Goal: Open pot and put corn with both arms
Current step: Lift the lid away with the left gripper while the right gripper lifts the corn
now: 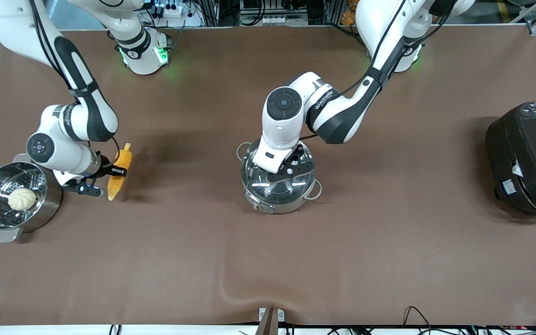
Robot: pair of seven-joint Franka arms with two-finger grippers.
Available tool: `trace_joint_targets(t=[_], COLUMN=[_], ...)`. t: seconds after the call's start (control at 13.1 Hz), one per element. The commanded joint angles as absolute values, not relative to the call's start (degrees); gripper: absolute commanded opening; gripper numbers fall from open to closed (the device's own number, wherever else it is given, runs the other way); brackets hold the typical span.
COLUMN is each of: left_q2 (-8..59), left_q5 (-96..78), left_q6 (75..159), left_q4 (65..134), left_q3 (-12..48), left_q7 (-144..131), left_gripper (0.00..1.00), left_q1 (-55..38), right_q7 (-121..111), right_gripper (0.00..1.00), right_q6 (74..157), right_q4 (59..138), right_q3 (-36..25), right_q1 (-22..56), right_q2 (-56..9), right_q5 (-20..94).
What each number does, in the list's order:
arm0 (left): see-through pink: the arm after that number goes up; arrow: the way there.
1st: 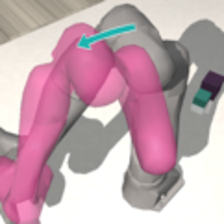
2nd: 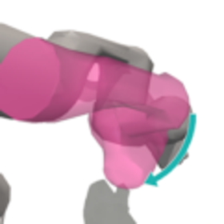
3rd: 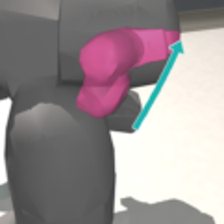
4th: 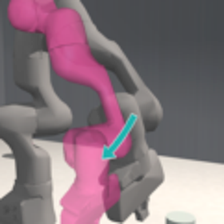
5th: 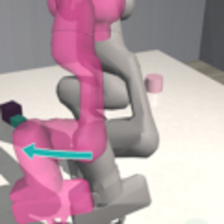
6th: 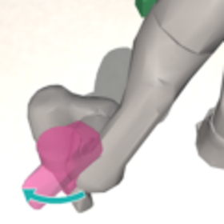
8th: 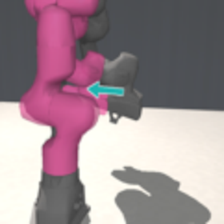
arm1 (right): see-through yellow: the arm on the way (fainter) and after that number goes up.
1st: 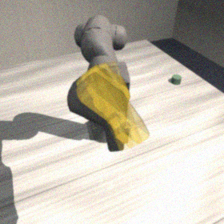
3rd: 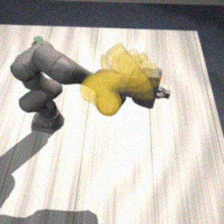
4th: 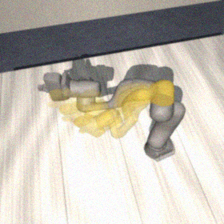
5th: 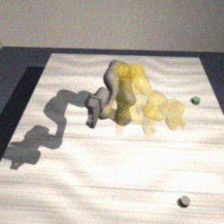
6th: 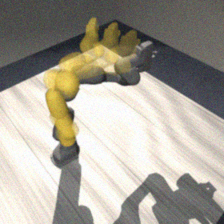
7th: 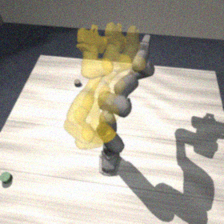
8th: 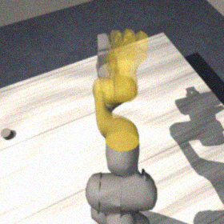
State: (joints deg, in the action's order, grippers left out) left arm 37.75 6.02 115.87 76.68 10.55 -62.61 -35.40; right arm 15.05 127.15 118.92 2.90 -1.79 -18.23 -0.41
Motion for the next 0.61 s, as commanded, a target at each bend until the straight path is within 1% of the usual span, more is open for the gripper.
trace_joint_targets(t=[0.0, 0.23, 0.38, 0.54], left_q2=[38.23, 36.66, 32.02, 27.71], left_q5=[7.91, 7.91, 8.35, 8.0], left_q6=[116.02, 115.14, 111.73, 106.98], left_q4=[75.76, 75.59, 75.59, 75.5], left_q3=[10.28, 10.11, 10.28, 10.37], left_q7=[-64.07, -63.98, -63.11, -57.69], left_gripper=[0.0, 0.0, 0.0, 0.0], left_q1=[-36.04, -35.86, -34.72, -31.3], right_q7=[20.83, 21.27, 22.58, 24.69], right_gripper=[0.0, 0.0, 0.0, 0.0], right_q6=[113.85, 110.14, 103.83, 101.52], right_q4=[107.44, 100.22, 93.38, 89.05], right_q3=[2.9, 4.22, 4.13, 4.04], right_q1=[2.37, 4.12, 6.32, 8.16], right_q2=[-16.61, -16.52, -16.87, -16.96], right_q5=[-0.62, 0.08, 1.83, 6.66])
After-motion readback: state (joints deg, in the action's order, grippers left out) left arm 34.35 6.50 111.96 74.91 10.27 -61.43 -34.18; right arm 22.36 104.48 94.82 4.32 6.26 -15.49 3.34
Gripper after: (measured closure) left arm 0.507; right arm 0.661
